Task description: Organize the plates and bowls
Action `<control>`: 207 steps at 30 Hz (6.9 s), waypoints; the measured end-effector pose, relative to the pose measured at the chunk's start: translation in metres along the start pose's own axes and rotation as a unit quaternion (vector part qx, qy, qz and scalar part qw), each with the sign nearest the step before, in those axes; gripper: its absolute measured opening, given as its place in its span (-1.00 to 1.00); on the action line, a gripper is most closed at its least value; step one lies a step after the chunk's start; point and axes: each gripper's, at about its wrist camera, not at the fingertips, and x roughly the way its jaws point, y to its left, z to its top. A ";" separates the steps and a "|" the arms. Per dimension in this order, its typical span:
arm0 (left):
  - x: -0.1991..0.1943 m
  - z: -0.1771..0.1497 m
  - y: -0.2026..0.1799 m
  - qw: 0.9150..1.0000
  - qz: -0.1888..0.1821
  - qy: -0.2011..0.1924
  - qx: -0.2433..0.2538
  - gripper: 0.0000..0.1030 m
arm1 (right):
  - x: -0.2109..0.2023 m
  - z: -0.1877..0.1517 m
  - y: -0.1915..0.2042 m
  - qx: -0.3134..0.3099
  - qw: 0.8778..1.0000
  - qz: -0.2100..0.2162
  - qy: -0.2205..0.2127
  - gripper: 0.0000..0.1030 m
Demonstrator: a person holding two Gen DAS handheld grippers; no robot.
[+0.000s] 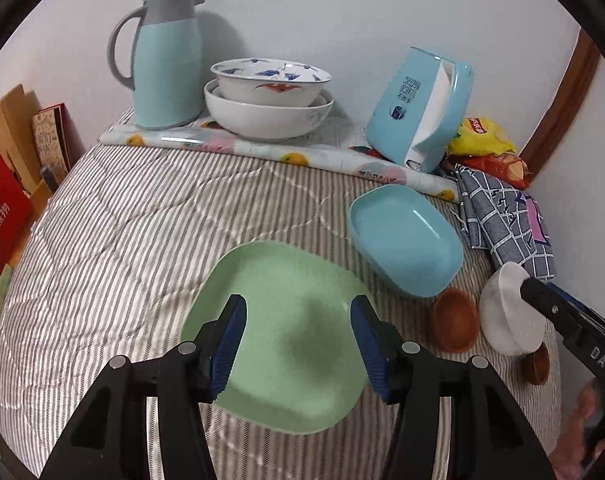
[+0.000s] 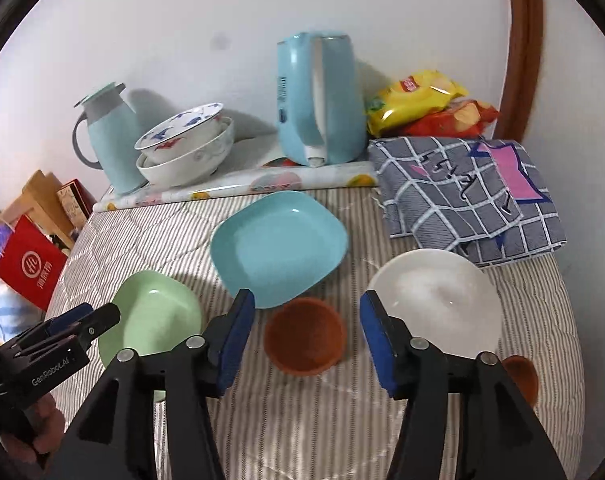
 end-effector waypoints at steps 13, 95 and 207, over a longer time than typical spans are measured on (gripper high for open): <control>0.029 0.028 -0.028 1.000 0.003 0.015 0.010 0.01 | 0.025 0.026 -0.030 0.007 1.000 0.010 0.021 0.14; 0.025 0.045 -0.044 0.999 -0.042 -0.010 -0.006 -0.79 | 0.027 0.043 0.006 -0.006 1.000 0.005 0.007 -0.88; 0.045 -0.026 0.064 0.993 0.032 0.050 -0.106 -0.67 | 0.111 -0.007 0.108 -0.101 0.990 0.069 0.072 -0.75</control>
